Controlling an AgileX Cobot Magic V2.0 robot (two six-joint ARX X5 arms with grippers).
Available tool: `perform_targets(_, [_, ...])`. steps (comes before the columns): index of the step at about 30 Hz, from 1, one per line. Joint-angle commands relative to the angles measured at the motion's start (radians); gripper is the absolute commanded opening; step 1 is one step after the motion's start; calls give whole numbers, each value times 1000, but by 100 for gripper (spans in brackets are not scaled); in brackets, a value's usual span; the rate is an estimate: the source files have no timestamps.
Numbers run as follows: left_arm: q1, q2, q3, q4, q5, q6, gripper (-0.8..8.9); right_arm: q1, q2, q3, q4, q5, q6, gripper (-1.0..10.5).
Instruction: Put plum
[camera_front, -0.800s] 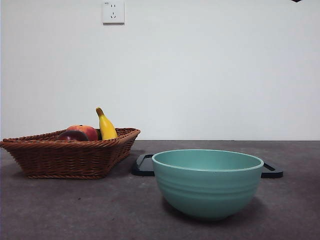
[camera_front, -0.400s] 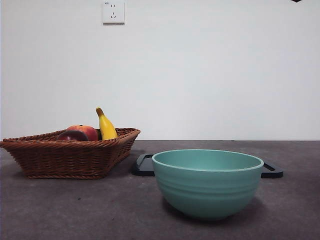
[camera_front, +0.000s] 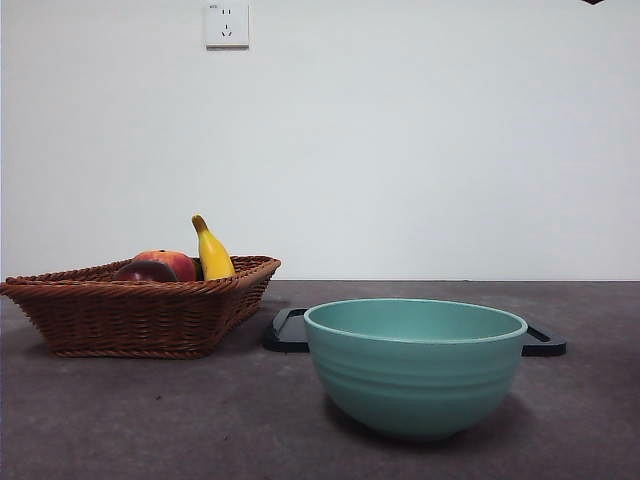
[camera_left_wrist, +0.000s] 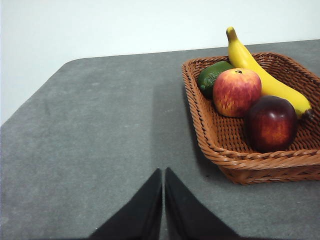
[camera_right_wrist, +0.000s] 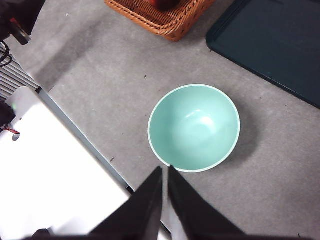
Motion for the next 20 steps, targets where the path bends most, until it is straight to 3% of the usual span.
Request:
perform_targets(1, [2,-2,-21,-7,-3,-10,7,10,5,16,19,11,-54,8])
perform_targets(5, [2,-2,-21,-7,-3,-10,7,-27,-7,10,127,112,-131,8])
perform_targets(8, [2,-2,-21,-7,-3,-10,7,-106,-33,-39,283,129,-164,8])
perform_targets(13, [2,-2,-21,-7,-3,-10,7,-301,-134,-196,491,133,-171,8])
perform_targets(17, [2,-2,-21,-6,-3,-10,7,-530,-306,-449,742,133,-173,8])
perform_targets(20, [2,-2,-21,-6,-3,-10,7,-624,-420,-592,850,161,-173,8])
